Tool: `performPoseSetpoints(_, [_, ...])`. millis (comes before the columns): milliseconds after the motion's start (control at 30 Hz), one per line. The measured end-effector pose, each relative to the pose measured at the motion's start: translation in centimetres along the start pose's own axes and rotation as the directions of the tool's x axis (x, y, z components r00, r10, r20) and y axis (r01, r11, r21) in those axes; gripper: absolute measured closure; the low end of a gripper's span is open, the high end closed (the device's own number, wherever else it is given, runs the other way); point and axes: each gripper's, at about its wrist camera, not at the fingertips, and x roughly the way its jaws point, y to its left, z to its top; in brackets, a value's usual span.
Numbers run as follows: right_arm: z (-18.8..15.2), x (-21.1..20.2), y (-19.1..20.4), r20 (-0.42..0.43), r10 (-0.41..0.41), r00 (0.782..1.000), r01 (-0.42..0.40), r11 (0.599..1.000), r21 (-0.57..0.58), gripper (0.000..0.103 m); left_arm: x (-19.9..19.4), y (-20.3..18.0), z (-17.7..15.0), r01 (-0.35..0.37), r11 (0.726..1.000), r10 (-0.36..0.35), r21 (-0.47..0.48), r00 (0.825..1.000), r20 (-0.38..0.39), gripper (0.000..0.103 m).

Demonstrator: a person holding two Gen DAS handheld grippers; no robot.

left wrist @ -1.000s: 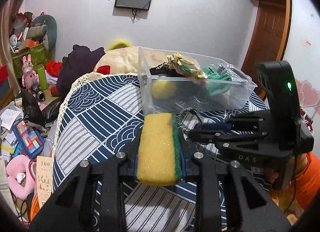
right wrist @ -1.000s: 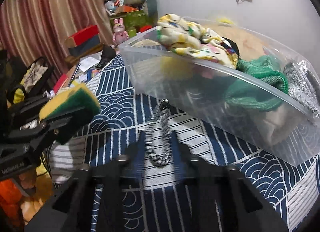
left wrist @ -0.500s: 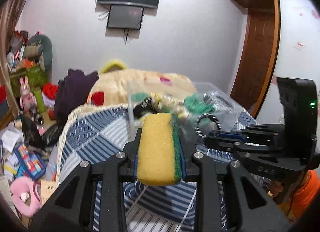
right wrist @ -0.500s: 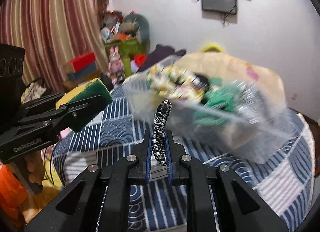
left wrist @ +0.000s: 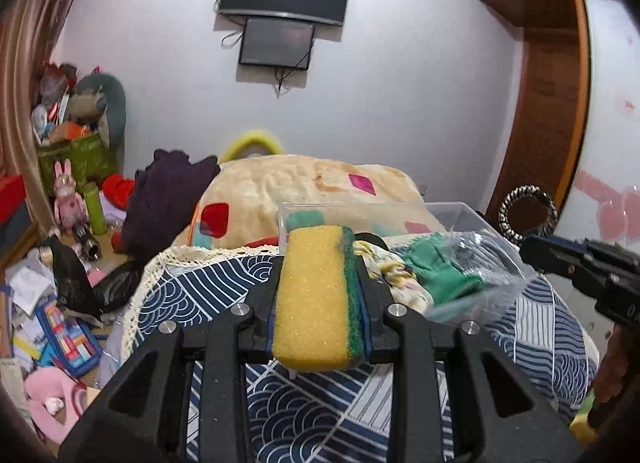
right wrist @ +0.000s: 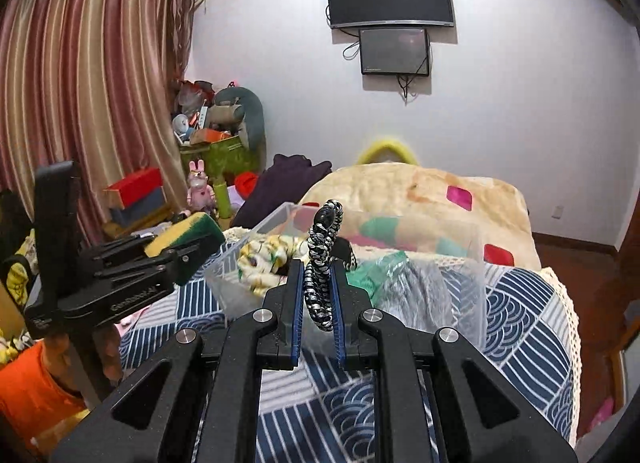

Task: Organize soft objects
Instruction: 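Place the sponge and hair tie into the clear box and release both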

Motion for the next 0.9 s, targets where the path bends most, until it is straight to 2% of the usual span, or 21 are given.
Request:
performPoseSetpoints(100, [0.3,1.6,0.1,-0.021,0.001,1.0,-0.001,1.0,0.004,0.092,1.0,0.5,0.3,0.023,0.999,-0.024,-0.037,1.0,-0.011,0.073])
performPoseSetpoints(467, [-1.0,6.9,-0.4,-0.165,0.0,0.986,0.001,1.0,0.011,0.091,4.4,-0.2,-0.2,0.01,1.0,-0.01,-0.009,0.997,-0.073,0.073])
performPoseSetpoints(533, [-1.3,6.8,-0.2,-0.164,-0.014,0.986,0.013,1.0,-0.007,0.091,4.7,-0.5,-0.3,0.0,1.0,0.001,0.008,0.997,-0.08,0.073])
performPoseSetpoints(633, [-1.2,6.4,0.0,-0.16,-0.032,0.987,0.029,0.999,-0.021,0.089,4.6,-0.9,-0.6,0.003,0.999,0.0,0.034,0.996,-0.09,0.069])
performPoseSetpoints(700, [-1.3,6.1,-0.1,-0.156,-0.047,0.987,0.043,0.999,-0.026,0.084,4.5,-1.2,-0.7,0.01,0.999,-0.006,0.044,0.996,-0.093,0.065])
performPoseSetpoints(767, [-1.2,5.8,-0.5,-0.151,-0.053,0.987,0.051,0.999,-0.018,0.074,4.1,-1.5,-0.9,0.014,0.998,-0.008,0.059,0.996,-0.091,0.059])
performPoseSetpoints(900, [-1.4,4.8,-1.0,-0.136,-0.054,0.989,0.055,0.998,0.001,0.069,3.0,-2.0,-1.2,-0.001,0.996,0.007,0.094,0.998,-0.07,0.047])
